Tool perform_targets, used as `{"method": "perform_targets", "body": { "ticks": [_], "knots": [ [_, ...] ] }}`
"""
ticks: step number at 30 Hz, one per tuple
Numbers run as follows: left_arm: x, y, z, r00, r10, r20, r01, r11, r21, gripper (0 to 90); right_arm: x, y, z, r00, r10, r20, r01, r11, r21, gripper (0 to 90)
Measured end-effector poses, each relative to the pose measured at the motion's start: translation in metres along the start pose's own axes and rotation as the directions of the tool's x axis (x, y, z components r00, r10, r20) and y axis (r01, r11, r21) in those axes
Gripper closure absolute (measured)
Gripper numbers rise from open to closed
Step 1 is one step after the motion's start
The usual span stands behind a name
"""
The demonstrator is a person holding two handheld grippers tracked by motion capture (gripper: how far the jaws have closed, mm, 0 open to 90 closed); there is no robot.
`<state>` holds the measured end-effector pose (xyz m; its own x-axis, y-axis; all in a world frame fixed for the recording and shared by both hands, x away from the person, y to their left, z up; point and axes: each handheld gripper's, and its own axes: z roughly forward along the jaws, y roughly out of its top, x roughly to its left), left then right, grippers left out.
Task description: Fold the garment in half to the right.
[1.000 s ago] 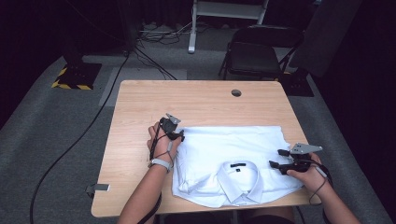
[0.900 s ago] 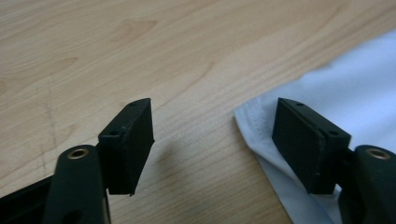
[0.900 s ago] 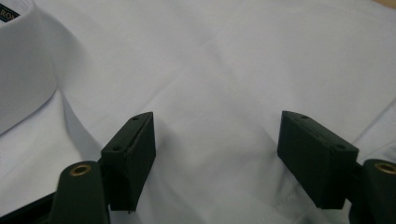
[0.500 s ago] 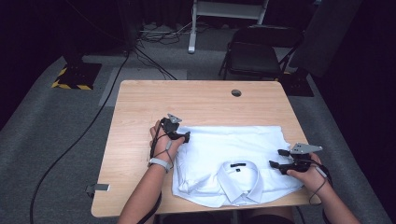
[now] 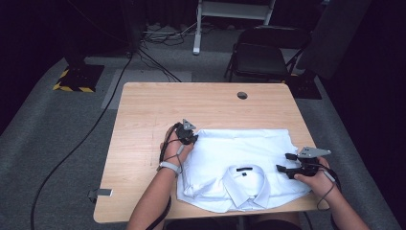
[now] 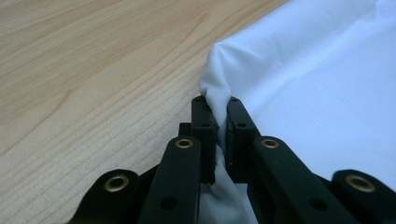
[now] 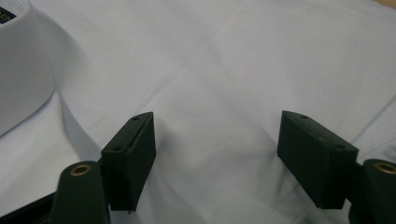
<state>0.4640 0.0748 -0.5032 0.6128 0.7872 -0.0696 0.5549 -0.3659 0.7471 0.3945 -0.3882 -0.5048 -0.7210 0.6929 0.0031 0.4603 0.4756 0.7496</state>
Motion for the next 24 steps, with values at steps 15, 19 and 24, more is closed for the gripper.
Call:
{"method": "perform_targets", "body": {
  "ticks": [15,19,24],
  "knots": [
    [0.001,-0.002,-0.002,0.9998,-0.008,0.018,0.008,1.0000,0.002,84.6,0.007,0.029,-0.010,0.9945,0.083,0.063,-0.084,0.996,0.007,25.2],
    [0.002,-0.002,-0.002,0.9995,-0.017,0.028,0.017,0.9998,0.005,84.6,0.017,0.045,-0.016,0.9950,0.072,0.070,-0.072,0.997,-0.004,24.3],
    [0.004,-0.002,-0.001,0.9987,-0.031,0.041,0.031,0.9995,0.001,84.4,0.029,0.061,-0.023,0.9938,0.082,0.074,-0.080,0.996,-0.029,23.0]
  ]
}}
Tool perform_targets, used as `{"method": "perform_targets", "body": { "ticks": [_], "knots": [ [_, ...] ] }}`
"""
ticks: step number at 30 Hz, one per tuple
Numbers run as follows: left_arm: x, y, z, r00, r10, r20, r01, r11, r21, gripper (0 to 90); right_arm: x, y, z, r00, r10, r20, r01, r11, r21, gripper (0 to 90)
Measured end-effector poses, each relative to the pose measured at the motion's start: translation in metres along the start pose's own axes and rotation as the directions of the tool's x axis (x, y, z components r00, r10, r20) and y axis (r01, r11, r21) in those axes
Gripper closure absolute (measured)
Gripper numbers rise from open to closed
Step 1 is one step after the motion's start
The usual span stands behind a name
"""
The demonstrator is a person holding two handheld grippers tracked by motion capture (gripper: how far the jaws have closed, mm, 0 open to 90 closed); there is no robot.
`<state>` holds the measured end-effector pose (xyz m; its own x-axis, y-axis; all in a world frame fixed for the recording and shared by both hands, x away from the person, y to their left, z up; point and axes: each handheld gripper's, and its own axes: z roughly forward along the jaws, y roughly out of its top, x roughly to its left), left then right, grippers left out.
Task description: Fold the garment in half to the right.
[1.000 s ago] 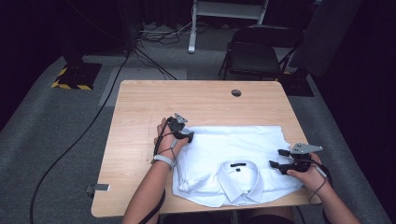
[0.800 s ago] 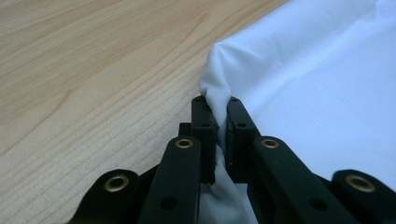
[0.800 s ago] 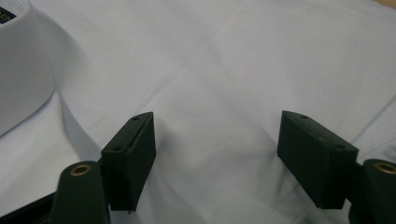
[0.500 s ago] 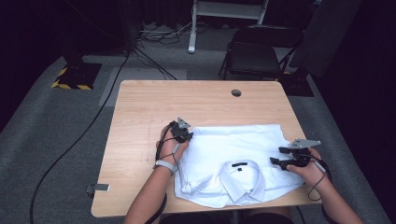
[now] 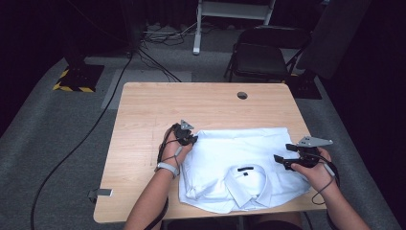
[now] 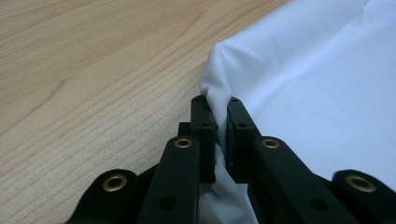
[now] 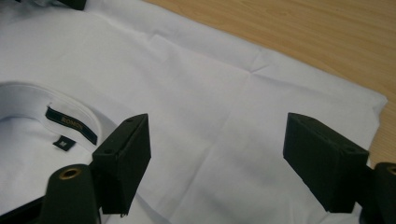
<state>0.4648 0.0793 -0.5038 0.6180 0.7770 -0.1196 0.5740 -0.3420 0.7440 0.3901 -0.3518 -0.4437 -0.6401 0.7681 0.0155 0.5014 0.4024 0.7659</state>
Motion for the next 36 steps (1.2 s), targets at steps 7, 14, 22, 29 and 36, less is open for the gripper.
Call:
{"method": "perform_targets", "body": {
  "ticks": [7,14,22,29,36],
  "knots": [
    [0.002,0.000,0.000,0.9997,-0.021,0.016,0.021,0.9998,0.000,84.4,0.016,0.013,-0.005,0.9999,0.003,0.012,-0.002,1.000,-0.018,22.8],
    [0.003,0.000,0.000,0.9995,-0.025,0.020,0.025,0.9997,-0.002,84.4,0.034,0.028,-0.006,0.9999,-0.016,0.005,0.016,0.999,-0.030,22.4],
    [0.004,0.000,0.000,0.9992,-0.033,0.024,0.033,0.9995,-0.001,84.2,0.056,0.044,-0.002,0.9989,-0.040,-0.023,0.039,0.998,-0.052,21.2],
    [0.006,0.000,0.000,0.9982,-0.046,0.037,0.046,0.9989,-0.001,84.1,0.076,0.058,0.003,0.9967,-0.069,-0.043,0.066,0.996,-0.066,21.0],
    [0.005,0.000,0.000,0.9987,-0.038,0.033,0.038,0.9993,0.000,84.0,0.093,0.066,0.008,0.9953,-0.079,-0.056,0.075,0.994,-0.075,20.4]
  ]
}}
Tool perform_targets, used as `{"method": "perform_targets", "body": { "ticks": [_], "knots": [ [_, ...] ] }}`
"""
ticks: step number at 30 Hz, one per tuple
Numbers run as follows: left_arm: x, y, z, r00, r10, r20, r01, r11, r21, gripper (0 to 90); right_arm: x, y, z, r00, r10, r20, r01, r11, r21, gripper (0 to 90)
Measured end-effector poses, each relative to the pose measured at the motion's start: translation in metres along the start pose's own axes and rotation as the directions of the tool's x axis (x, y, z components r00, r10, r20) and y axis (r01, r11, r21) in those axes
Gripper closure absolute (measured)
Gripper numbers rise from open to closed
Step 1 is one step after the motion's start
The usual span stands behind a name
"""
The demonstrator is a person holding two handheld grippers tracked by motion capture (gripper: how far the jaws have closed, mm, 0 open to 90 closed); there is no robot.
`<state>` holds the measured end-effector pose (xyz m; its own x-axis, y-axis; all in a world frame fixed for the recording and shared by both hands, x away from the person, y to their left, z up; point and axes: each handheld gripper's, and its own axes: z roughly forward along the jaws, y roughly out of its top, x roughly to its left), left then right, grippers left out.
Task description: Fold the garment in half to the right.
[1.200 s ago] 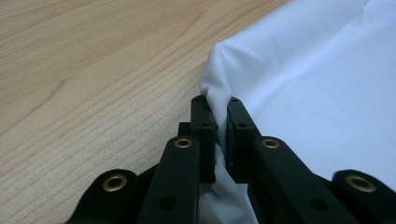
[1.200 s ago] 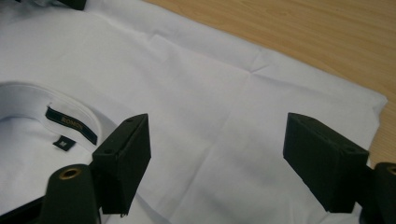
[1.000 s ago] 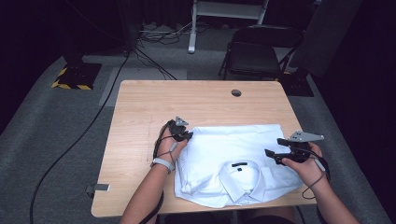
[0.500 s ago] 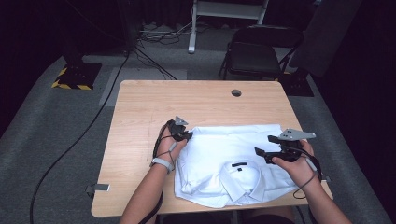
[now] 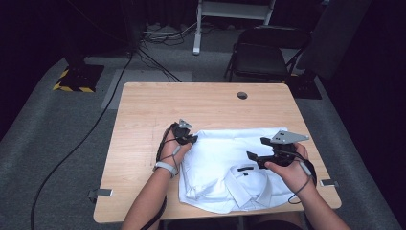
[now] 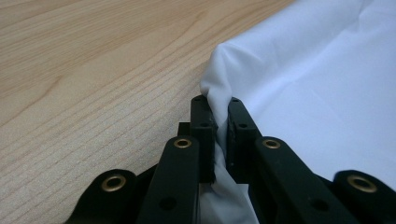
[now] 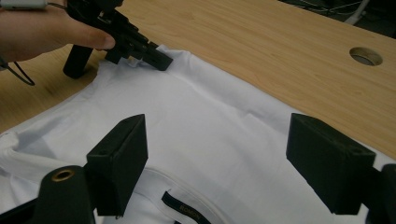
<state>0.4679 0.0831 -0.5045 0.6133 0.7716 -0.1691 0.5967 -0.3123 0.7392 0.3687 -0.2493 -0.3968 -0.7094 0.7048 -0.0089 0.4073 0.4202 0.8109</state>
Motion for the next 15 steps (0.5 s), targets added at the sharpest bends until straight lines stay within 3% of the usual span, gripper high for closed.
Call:
{"method": "perform_targets", "body": {
  "ticks": [10,11,15],
  "knots": [
    [-0.001,0.000,0.000,0.9999,0.009,-0.008,-0.009,1.0000,0.001,83.7,0.029,0.005,0.018,0.9984,-0.028,-0.049,0.028,1.000,0.004,18.5],
    [-0.001,0.000,0.000,1.0000,0.003,-0.003,-0.003,1.0000,0.000,83.7,0.038,0.006,0.023,0.9967,-0.040,-0.070,0.040,0.999,0.002,18.4],
    [0.000,0.000,0.000,1.0000,0.000,0.002,0.000,1.0000,0.001,83.7,0.055,0.007,0.030,0.9925,-0.059,-0.107,0.059,0.998,-0.005,18.1]
  ]
}}
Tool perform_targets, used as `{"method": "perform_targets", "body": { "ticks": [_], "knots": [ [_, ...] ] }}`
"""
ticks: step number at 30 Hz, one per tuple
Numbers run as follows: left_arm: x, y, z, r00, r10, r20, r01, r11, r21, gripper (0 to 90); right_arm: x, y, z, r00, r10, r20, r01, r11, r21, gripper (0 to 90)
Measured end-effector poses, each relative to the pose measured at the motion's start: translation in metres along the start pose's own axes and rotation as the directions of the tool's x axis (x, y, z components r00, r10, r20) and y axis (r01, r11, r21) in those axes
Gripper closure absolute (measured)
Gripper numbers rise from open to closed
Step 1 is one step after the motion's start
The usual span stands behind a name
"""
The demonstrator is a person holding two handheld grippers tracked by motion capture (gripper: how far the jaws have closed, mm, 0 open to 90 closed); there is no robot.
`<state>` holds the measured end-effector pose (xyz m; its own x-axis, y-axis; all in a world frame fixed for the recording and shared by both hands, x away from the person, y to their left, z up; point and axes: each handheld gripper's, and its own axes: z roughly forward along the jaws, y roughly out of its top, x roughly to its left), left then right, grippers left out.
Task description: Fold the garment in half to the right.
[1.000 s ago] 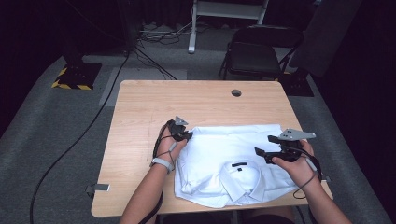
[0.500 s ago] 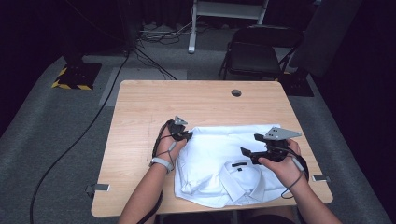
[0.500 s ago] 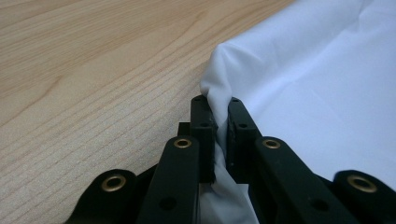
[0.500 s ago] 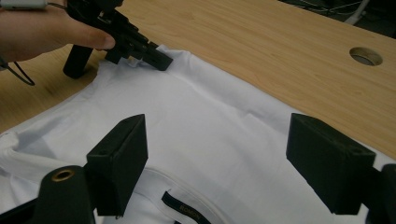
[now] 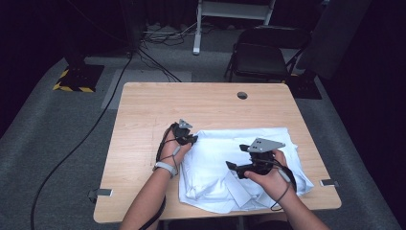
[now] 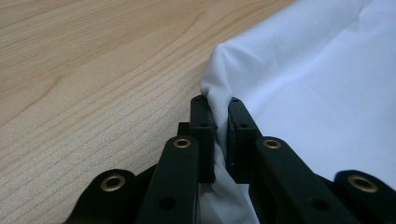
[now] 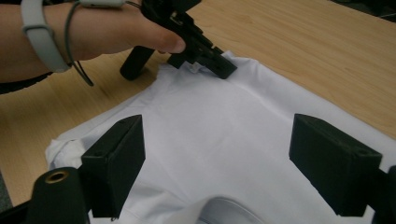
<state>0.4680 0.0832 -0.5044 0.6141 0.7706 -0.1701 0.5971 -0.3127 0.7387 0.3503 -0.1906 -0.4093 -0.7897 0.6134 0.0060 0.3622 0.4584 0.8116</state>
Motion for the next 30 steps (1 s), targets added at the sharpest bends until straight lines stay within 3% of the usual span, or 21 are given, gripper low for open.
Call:
{"method": "perform_targets", "body": {
  "ticks": [15,25,30],
  "knots": [
    [0.000,0.000,0.000,1.0000,0.000,-0.001,0.000,1.0000,-0.001,83.6,0.039,0.002,0.025,0.9944,-0.051,-0.092,0.050,0.999,-0.013,16.3],
    [0.000,0.000,0.000,1.0000,-0.001,0.000,0.001,1.0000,0.000,83.6,0.065,-0.009,0.056,0.9809,-0.103,-0.165,0.110,0.994,0.030,15.9],
    [0.000,0.000,0.000,1.0000,0.000,-0.001,0.000,1.0000,-0.001,83.4,0.072,-0.017,0.073,0.9774,-0.120,-0.174,0.133,0.989,0.070,15.9]
  ]
}}
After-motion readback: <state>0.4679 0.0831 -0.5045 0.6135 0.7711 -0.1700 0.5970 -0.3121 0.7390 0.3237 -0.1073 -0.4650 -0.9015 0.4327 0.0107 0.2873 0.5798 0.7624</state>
